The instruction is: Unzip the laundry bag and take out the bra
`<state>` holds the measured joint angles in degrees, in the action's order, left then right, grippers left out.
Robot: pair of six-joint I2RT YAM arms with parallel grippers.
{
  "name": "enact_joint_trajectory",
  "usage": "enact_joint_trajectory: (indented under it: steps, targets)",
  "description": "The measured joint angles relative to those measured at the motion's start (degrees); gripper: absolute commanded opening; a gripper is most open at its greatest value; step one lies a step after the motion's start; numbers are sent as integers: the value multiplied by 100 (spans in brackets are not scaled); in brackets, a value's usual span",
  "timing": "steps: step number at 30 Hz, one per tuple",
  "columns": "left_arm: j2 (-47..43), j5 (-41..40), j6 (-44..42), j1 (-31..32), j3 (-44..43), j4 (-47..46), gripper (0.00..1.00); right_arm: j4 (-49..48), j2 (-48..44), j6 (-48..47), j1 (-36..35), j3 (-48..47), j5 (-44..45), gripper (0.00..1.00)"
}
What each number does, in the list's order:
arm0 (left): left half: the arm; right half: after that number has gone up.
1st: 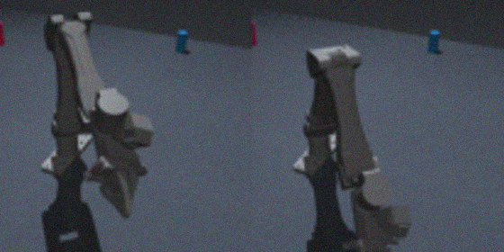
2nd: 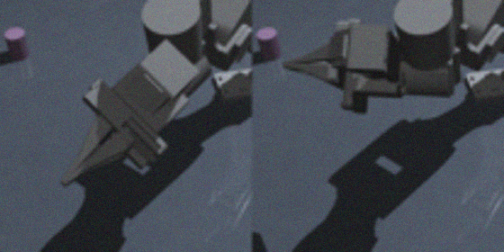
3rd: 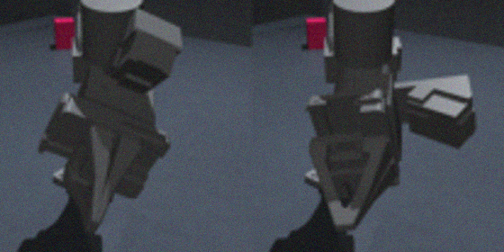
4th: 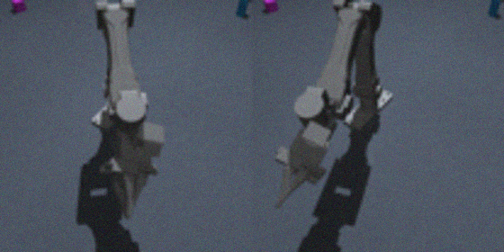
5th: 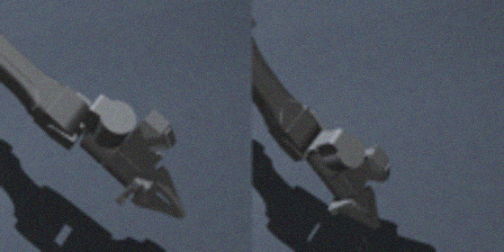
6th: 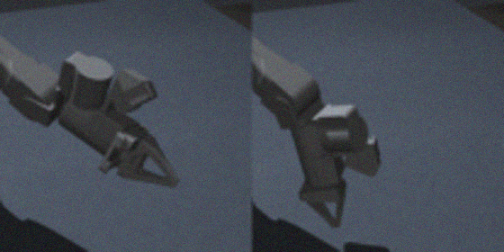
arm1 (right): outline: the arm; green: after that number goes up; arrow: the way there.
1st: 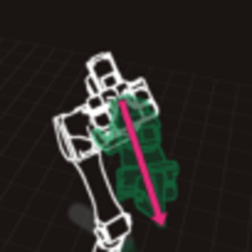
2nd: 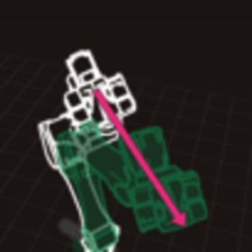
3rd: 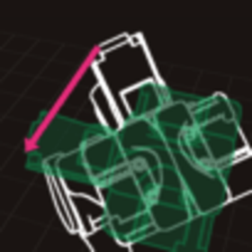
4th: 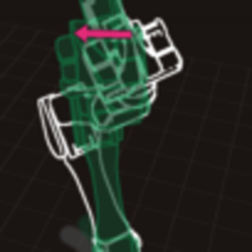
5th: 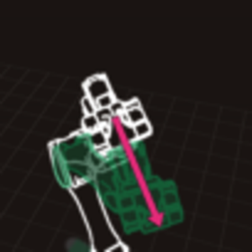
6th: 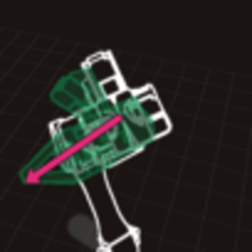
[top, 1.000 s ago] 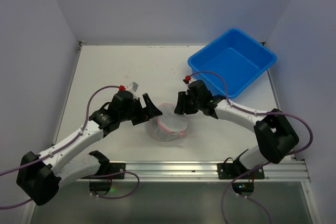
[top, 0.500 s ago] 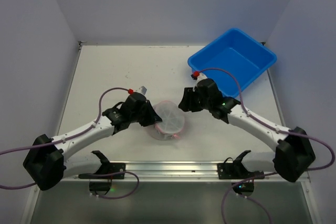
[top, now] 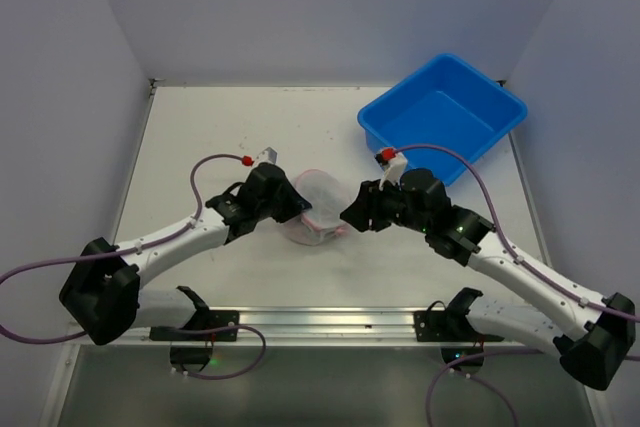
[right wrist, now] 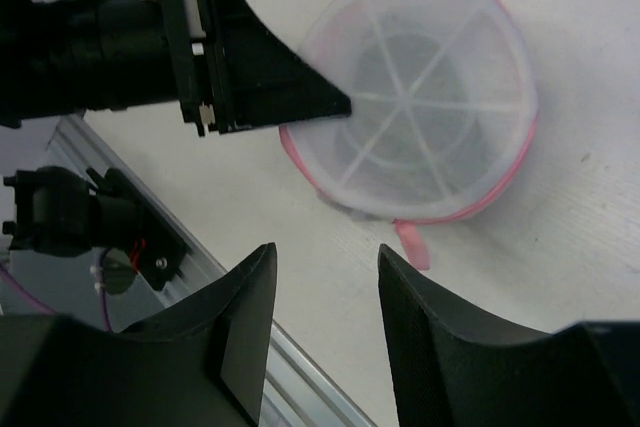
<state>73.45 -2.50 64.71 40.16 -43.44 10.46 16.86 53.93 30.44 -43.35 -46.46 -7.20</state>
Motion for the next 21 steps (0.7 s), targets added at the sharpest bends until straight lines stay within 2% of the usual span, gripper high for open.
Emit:
enact_joint_trajectory:
  steps: [10, 16, 21]
  targets:
    - [26, 50, 133, -103, -9, -122, 1, -590, 1270, 61, -271, 776, -354, 43]
    - [-17, 149, 245, -192, 7, -197, 1, -1176, 1956, 68, -273, 817, -557, 42]
    - [-44, 254, 334, -216, 33, -269, 1, -1526, 2133, 63, -271, 820, -542, 42]
